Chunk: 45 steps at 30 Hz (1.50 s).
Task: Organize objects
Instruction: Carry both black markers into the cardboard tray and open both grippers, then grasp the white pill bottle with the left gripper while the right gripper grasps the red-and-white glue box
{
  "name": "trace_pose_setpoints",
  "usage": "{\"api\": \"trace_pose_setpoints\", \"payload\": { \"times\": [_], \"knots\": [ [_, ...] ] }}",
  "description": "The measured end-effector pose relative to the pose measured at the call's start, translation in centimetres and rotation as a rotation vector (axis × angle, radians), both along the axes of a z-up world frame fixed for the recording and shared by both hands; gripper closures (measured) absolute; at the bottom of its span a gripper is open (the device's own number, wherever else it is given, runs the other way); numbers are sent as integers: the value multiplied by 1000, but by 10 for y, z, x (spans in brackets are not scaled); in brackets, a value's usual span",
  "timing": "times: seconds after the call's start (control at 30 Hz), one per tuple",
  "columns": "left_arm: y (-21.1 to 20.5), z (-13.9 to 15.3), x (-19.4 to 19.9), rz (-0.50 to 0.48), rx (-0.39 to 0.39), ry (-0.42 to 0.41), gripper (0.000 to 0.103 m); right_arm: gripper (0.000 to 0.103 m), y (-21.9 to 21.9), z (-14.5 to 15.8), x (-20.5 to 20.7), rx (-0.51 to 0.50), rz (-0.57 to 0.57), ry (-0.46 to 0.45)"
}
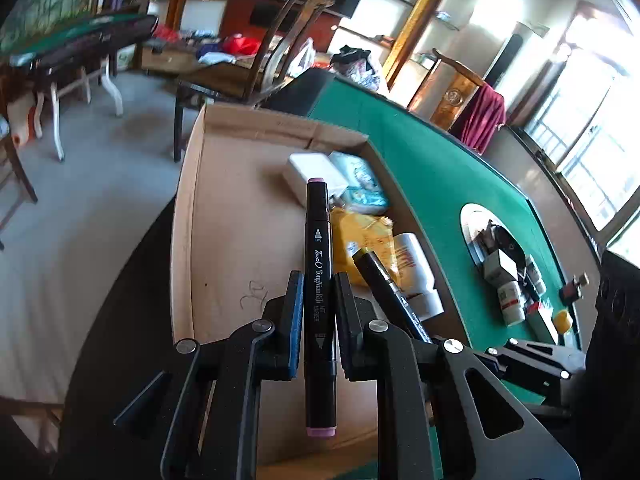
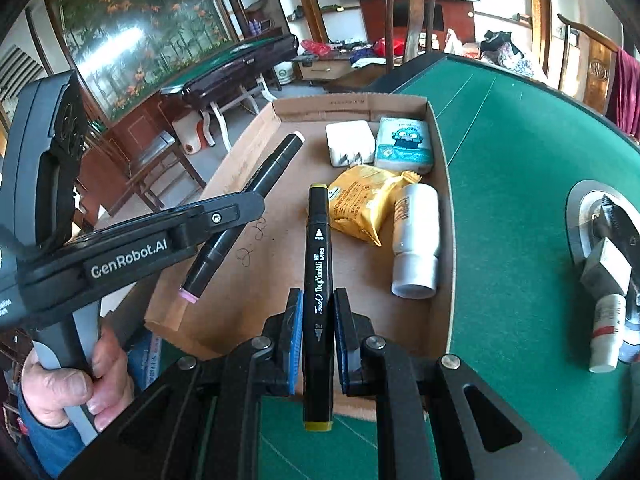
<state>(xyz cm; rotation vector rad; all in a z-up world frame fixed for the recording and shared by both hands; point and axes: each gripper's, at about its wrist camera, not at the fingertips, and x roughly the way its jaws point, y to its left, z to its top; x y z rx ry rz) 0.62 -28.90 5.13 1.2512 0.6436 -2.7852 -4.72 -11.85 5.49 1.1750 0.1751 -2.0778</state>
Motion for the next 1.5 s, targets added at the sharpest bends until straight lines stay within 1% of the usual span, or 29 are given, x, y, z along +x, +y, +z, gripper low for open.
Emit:
{"api": "trace_pose_setpoints", "payload": {
  "times": [0.03,0.17,0.37,0.43,0.57,0.73,0.8,0.9,0.97,1.07,1.1,1.17,1.23,1.3,1.37,1.4,1.43,1.5],
  "knots": [
    [-2,-3,-1,5,19,-4,89,90,1,-2,-1,6,-1,2],
    [1,-13,-6,-3,53,-39,89,90,-2,-4,-1,25,2,37],
    [5,-23,-13,7,61,-65,88,90,-14,-7,-2,44,23,81],
    [4,-25,-14,14,64,-72,88,90,-18,-12,-6,51,29,72],
    [5,-24,-12,13,47,-74,88,90,-16,-20,-9,46,22,38],
    [4,-21,-8,33,28,-65,88,90,-12,-22,-11,32,15,11],
    [5,-20,-5,37,16,-64,88,90,-13,-26,-12,32,25,-17],
    [7,-16,1,37,3,-58,88,89,-11,-23,-8,35,32,0],
    [8,-14,4,38,-6,-63,88,89,-5,-18,-7,15,26,-7],
    [10,-9,8,33,-4,-53,88,89,8,-6,-2,-27,27,4],
    [11,-7,9,36,-8,-53,85,89,12,-4,-1,-39,25,1],
    [15,-3,11,34,-9,-47,83,89,26,1,0,-77,14,-10],
    [20,3,14,35,-19,-35,81,89,46,8,-1,-118,-15,-25],
    [27,11,17,25,-24,-20,81,89,70,14,-5,-157,-42,-39],
    [39,20,18,2,-34,-2,81,89,97,18,-10,-178,-91,-38],
    [46,25,18,-13,-45,5,78,89,115,21,-13,-190,-121,-32],
    [54,29,17,-32,-51,11,72,89,133,22,-16,-197,-151,-24],
    [71,36,16,-72,-60,25,63,89,162,23,-21,-196,-205,-6]
  ]
}}
